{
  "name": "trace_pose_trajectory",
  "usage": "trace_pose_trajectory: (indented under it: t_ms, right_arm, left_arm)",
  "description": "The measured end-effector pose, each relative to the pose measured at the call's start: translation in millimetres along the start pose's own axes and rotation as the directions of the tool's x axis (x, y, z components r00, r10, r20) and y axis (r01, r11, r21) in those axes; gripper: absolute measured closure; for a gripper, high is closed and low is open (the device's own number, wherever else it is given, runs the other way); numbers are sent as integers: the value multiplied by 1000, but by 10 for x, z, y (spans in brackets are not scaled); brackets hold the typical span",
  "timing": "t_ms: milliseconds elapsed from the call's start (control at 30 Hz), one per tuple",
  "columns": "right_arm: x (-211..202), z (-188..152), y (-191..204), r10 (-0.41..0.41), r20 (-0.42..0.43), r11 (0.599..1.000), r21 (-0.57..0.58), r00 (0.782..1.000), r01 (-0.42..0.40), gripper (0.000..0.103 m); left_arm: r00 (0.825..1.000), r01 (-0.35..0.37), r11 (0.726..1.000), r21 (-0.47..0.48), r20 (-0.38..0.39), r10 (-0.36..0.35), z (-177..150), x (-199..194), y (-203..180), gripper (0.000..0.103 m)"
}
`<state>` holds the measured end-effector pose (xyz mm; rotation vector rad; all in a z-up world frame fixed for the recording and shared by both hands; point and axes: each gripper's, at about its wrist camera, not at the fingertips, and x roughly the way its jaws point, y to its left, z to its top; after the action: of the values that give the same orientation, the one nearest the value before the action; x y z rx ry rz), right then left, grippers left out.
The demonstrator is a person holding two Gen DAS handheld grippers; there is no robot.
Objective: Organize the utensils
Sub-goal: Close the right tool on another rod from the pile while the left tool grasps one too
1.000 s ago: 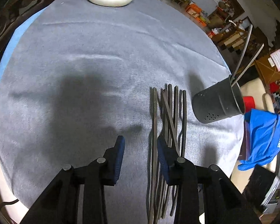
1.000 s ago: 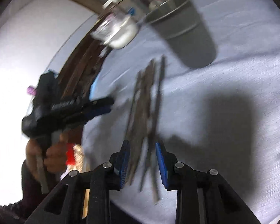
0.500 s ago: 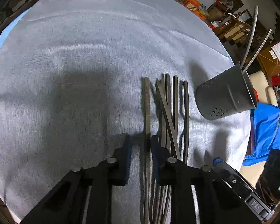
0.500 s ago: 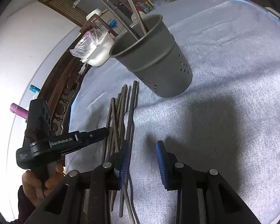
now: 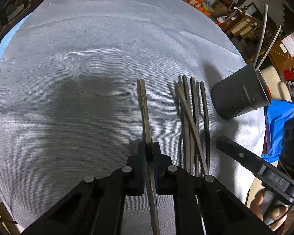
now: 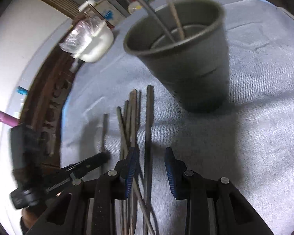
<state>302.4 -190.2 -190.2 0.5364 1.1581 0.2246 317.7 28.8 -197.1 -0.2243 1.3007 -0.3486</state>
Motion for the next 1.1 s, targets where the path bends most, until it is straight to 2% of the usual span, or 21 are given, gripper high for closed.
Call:
trace_pose_trajectory:
  t_ms: [100, 200, 267, 300, 333, 467, 667, 867, 933, 1033, 1067, 1100]
  right_arm:
    - [110, 27, 39, -20, -17, 1000, 7, 1000, 20, 70]
    - [146, 62, 126, -76, -16, 997, -25, 997, 76, 73]
    - [170, 66, 196, -129, -30, 989, -81, 991, 126, 83]
    - [181, 63, 213, -138, -38, 986, -100, 990, 133, 91]
    - [190, 55, 214, -143, -53, 984, -118, 988, 136, 93]
    - [176, 29, 253, -187, -44, 966, -188, 981, 176, 95]
    - [70, -107, 110, -200, -99, 941, -296, 975, 163, 94]
    - [-11, -172, -63, -150, -159, 966, -234, 976, 111, 93]
    - [-7, -105, -74, -143, -170, 974, -201, 975, 108, 92]
    - [44, -43, -8, -175, -154, 967, -213, 972, 140, 92]
    - [58, -41, 27, -184, -152, 964, -222, 971, 148, 92]
    - [86, -29, 65, -195, -150, 961, -229, 969, 158, 92]
  left_arm:
    - [1000, 16, 1000, 16, -20, -16, 5, -20, 48, 95]
    - [999, 26, 999, 20, -27, -25, 8, -51, 67, 95]
    - [999, 22, 1000, 14, -29, -22, 19, -61, 62, 95]
    - [999, 21, 1000, 12, -29, -21, 28, -55, 53, 95]
    - [999, 22, 1000, 12, -31, -22, 29, -60, 59, 95]
    - [999, 24, 999, 24, -41, -23, 32, -15, 21, 95]
    - [999, 35, 996, 77, -43, -31, -15, -6, -55, 95]
    - [996, 45, 990, 131, -88, -34, -123, -46, -89, 94]
    - [995, 32, 990, 138, -93, -19, -90, -72, -80, 94]
    - [997, 25, 991, 130, -75, -15, 15, -138, -68, 93]
    - [997, 29, 992, 124, -72, -20, 53, -155, -61, 90]
    - [997, 35, 992, 120, -72, -27, 86, -171, -60, 82]
